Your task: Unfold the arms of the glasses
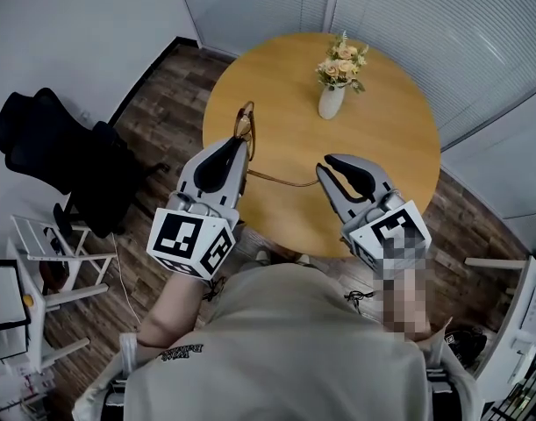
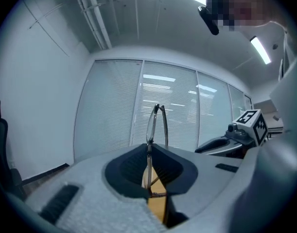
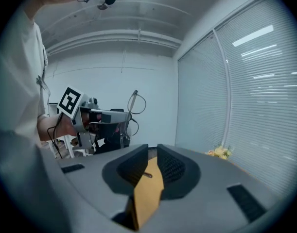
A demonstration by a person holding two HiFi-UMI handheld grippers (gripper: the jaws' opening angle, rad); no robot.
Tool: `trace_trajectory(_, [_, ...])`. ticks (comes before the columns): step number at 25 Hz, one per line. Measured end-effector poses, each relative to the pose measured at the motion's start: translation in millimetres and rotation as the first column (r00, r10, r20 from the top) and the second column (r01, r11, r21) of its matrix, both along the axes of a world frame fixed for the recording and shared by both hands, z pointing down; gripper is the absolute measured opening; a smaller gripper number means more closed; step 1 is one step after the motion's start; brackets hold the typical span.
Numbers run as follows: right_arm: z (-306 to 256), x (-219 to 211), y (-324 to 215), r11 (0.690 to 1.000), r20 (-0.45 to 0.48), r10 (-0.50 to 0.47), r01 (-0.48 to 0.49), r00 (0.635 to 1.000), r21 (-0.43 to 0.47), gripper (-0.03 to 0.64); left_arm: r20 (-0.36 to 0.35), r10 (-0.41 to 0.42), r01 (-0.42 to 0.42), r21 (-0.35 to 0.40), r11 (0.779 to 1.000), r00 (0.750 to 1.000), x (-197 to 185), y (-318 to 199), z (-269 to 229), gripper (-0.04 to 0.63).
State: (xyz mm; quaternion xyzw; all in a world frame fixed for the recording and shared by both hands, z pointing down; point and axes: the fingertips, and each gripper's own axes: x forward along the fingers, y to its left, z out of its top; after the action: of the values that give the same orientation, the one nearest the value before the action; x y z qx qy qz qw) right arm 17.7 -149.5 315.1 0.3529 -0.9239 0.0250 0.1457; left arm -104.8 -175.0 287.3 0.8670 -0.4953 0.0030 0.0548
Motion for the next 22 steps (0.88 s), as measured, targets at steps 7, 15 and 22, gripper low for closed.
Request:
trace_trajectory(7, [-26, -20, 11, 0.990, 0.047, -0.143, 0.142, 0.989, 0.021, 0.040, 0.053, 0.055, -0.056, 0.012, 0.998, 0.997, 20, 7, 2, 0.043])
trace_trajectory(15, [-4, -46, 31, 0.955, -0.131, -0.295, 0.295, 0.946, -0.021, 0.054, 0.079, 0.125, -0.126, 0.005, 0.992, 0.989, 49, 20, 6, 0.043])
trace_trajectory(22, [14, -60, 37, 0.949, -0.176, -0.316, 0.312, 0.932, -0.052, 0.054, 0.093, 0.175, -0.174, -0.011, 0.985, 0.980, 68, 33, 14, 0.043])
